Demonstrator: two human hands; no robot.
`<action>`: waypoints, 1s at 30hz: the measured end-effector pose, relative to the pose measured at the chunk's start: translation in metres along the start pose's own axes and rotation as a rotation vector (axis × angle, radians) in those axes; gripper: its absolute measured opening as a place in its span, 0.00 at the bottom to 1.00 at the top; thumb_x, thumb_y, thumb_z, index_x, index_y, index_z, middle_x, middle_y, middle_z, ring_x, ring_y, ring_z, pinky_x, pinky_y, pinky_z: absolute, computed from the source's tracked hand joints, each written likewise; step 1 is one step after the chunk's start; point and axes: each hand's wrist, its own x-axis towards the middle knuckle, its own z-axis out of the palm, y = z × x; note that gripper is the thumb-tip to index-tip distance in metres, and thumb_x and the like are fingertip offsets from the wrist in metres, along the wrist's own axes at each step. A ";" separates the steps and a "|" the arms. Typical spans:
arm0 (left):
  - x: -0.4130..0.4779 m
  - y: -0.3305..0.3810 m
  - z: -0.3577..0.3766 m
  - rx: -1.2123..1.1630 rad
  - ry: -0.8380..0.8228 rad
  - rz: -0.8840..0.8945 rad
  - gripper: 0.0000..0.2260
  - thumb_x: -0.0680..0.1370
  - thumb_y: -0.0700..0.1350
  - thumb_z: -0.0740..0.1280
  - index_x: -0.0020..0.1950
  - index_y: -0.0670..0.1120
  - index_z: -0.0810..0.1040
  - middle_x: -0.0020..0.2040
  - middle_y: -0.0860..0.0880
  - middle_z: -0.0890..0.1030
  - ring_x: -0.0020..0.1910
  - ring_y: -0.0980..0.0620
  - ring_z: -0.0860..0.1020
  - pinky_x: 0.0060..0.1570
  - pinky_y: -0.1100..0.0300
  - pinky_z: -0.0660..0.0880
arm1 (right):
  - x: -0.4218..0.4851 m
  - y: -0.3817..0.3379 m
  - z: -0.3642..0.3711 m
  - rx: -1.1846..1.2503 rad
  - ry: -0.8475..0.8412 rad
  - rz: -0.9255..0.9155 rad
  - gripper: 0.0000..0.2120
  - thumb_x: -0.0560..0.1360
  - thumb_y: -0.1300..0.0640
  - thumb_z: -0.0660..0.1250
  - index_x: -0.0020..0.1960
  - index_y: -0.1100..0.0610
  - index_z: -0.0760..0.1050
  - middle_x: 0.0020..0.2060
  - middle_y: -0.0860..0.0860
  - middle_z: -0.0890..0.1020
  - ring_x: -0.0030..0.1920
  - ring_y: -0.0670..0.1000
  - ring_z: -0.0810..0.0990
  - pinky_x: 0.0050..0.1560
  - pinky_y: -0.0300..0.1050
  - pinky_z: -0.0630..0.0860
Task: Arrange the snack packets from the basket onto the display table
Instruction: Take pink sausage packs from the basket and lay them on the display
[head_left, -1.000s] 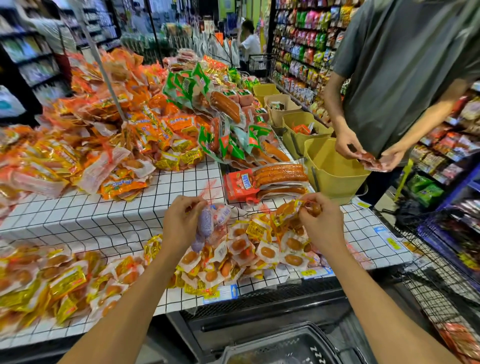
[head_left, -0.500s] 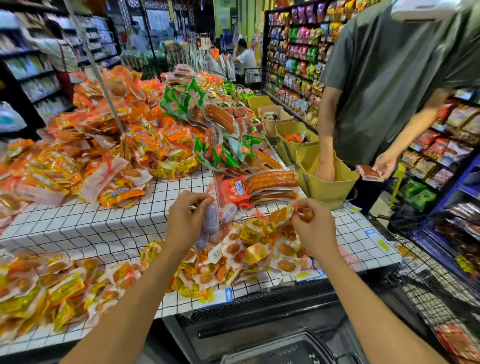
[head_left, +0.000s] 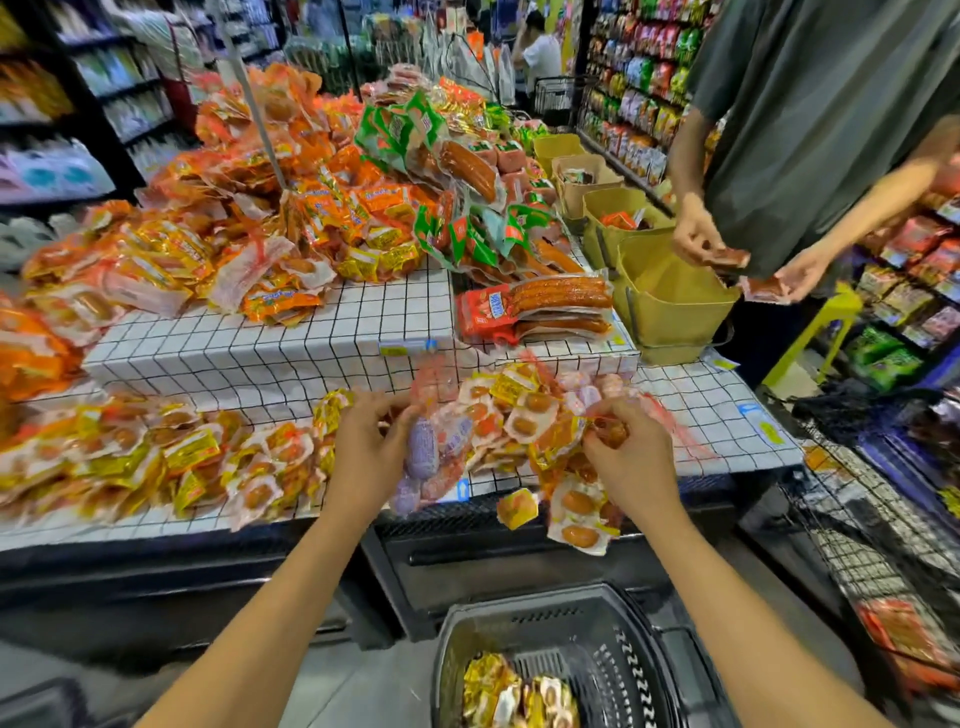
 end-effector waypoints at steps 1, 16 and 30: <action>-0.011 -0.004 -0.002 0.017 -0.015 -0.005 0.05 0.80 0.43 0.67 0.47 0.53 0.81 0.44 0.59 0.77 0.47 0.50 0.76 0.46 0.55 0.73 | -0.009 0.002 0.003 0.005 -0.021 0.010 0.13 0.72 0.65 0.70 0.45 0.46 0.78 0.41 0.42 0.81 0.43 0.37 0.78 0.39 0.27 0.69; -0.205 -0.132 0.009 -0.044 -0.107 -0.437 0.10 0.77 0.37 0.68 0.44 0.53 0.80 0.44 0.53 0.79 0.44 0.60 0.78 0.47 0.66 0.72 | -0.152 0.117 0.112 -0.204 -0.214 0.217 0.10 0.70 0.64 0.73 0.44 0.51 0.78 0.41 0.48 0.80 0.40 0.44 0.77 0.42 0.34 0.72; -0.352 -0.346 0.114 0.058 0.076 -0.711 0.08 0.79 0.52 0.65 0.41 0.62 0.78 0.43 0.62 0.79 0.44 0.55 0.80 0.46 0.59 0.75 | -0.261 0.375 0.299 -0.423 -0.479 0.367 0.08 0.67 0.67 0.69 0.43 0.56 0.81 0.40 0.56 0.83 0.43 0.59 0.81 0.45 0.46 0.71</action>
